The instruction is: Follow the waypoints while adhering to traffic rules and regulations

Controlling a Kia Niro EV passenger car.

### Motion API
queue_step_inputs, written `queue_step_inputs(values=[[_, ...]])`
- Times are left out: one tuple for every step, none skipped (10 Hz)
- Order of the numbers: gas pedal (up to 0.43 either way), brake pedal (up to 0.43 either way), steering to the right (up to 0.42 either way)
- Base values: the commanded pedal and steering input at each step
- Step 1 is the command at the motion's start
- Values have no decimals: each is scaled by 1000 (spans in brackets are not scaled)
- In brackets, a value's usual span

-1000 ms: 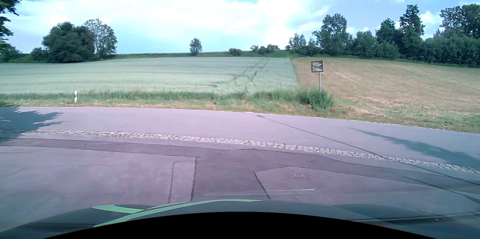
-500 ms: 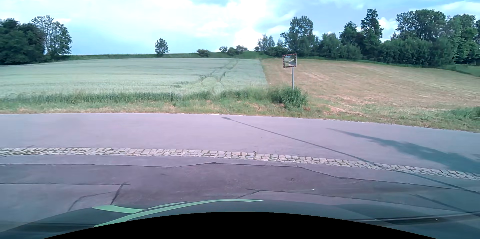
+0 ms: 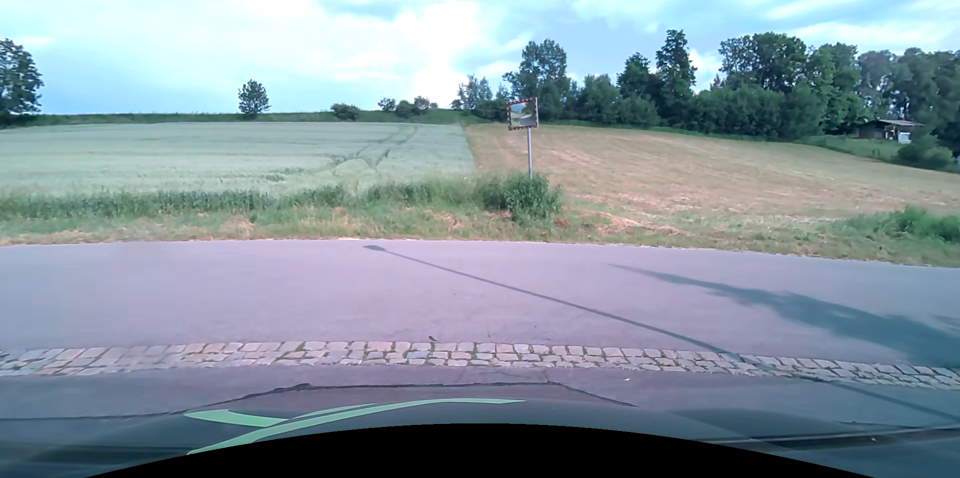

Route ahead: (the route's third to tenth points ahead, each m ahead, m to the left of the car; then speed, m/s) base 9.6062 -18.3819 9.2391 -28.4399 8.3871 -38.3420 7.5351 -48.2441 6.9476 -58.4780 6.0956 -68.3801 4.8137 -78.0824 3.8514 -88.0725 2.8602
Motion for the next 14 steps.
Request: queue_step_inputs(values=[[0,299,366],[0,299,374],[0,305,383],[0,305,390],[0,299,397],[0,299,404],[0,299,415],[0,293,426],[0,293,435],[0,280,452],[0,220,477],[0,116,495],[0,6,511],[0,0,512]])
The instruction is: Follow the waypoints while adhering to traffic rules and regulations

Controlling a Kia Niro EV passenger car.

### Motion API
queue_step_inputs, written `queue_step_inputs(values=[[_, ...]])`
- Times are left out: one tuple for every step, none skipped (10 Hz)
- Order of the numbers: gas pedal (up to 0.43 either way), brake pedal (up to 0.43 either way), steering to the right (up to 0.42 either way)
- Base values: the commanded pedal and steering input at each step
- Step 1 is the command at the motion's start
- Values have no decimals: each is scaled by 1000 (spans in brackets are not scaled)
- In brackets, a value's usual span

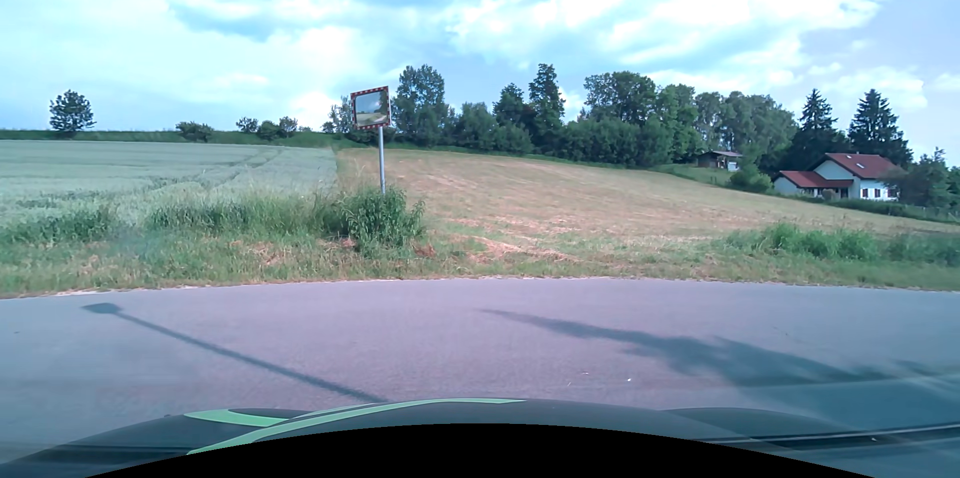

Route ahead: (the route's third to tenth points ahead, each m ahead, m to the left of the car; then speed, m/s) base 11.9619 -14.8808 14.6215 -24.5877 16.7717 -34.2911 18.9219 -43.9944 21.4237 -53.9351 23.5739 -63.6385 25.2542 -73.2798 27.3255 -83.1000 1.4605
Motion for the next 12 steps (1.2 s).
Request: queue_step_inputs(values=[[0,0,513],[0,0,517],[0,0,524],[0,0,529],[0,0,534],[0,0,535],[87,0,533],[87,0,533],[87,0,533],[87,0,534],[87,0,538],[87,0,547]])
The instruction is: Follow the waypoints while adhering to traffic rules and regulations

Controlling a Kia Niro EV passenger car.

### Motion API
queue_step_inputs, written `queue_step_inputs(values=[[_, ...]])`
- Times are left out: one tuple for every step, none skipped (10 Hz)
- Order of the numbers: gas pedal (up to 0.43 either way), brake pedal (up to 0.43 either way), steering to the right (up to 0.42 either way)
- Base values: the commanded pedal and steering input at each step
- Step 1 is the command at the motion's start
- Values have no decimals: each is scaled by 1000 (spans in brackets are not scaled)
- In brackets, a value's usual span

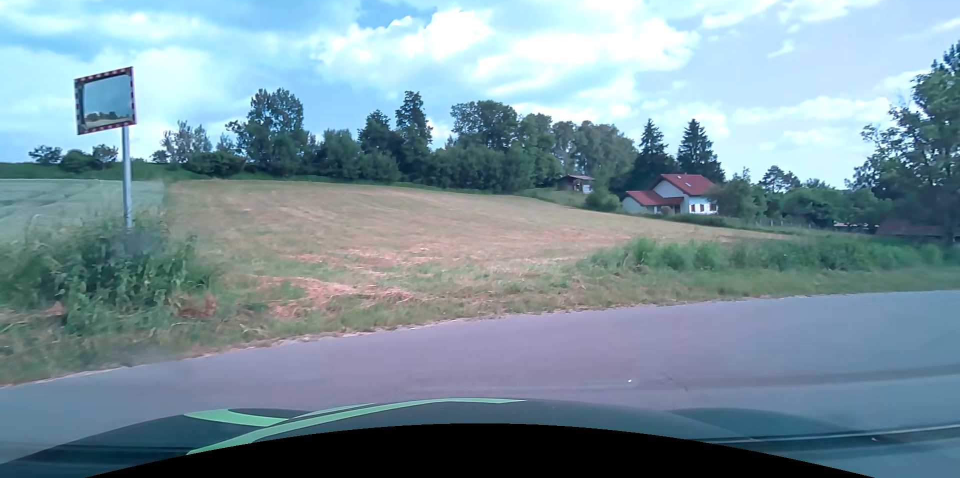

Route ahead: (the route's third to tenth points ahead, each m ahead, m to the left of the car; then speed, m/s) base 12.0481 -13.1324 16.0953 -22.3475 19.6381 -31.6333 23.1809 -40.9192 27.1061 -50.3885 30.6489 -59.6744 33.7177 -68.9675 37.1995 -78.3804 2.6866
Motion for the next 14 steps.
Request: queue_step_inputs(values=[[87,0,558],[87,0,560],[87,0,558],[87,0,554],[87,0,550],[98,0,550],[110,0,551],[110,0,550],[110,0,546],[110,0,536],[130,0,525],[150,0,518],[150,0,514],[150,0,499]])
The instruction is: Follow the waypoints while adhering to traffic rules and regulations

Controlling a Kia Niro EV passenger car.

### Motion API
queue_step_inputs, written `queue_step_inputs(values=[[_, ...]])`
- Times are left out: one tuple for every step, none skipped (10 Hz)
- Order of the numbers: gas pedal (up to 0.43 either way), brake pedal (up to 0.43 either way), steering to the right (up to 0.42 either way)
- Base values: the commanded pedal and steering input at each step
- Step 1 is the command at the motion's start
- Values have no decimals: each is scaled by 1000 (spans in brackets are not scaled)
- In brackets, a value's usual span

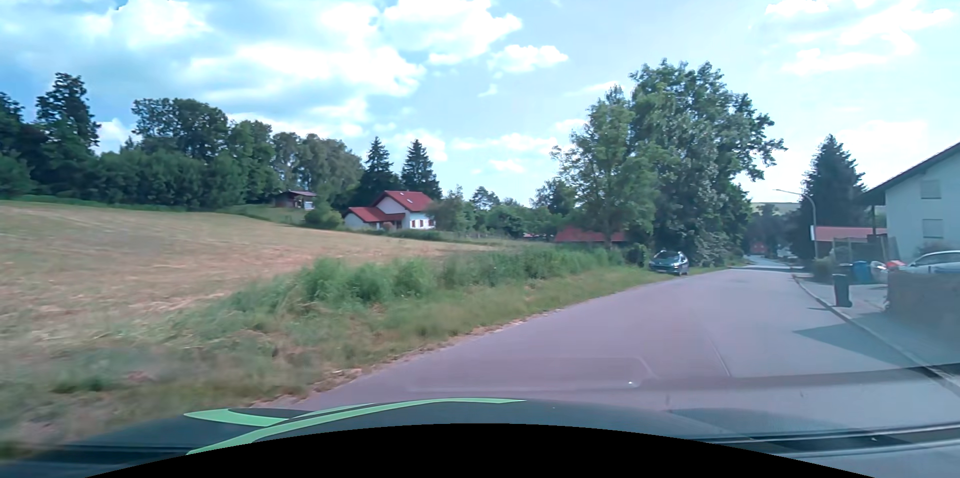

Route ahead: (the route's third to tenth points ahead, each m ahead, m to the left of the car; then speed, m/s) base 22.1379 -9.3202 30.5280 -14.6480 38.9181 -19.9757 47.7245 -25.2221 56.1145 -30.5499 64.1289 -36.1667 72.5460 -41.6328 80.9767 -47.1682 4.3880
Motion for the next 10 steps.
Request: queue_step_inputs(values=[[150,0,474],[150,0,451],[157,0,422],[157,0,388],[157,0,352],[169,0,323],[169,0,282],[169,0,247],[169,0,220],[169,0,194]])
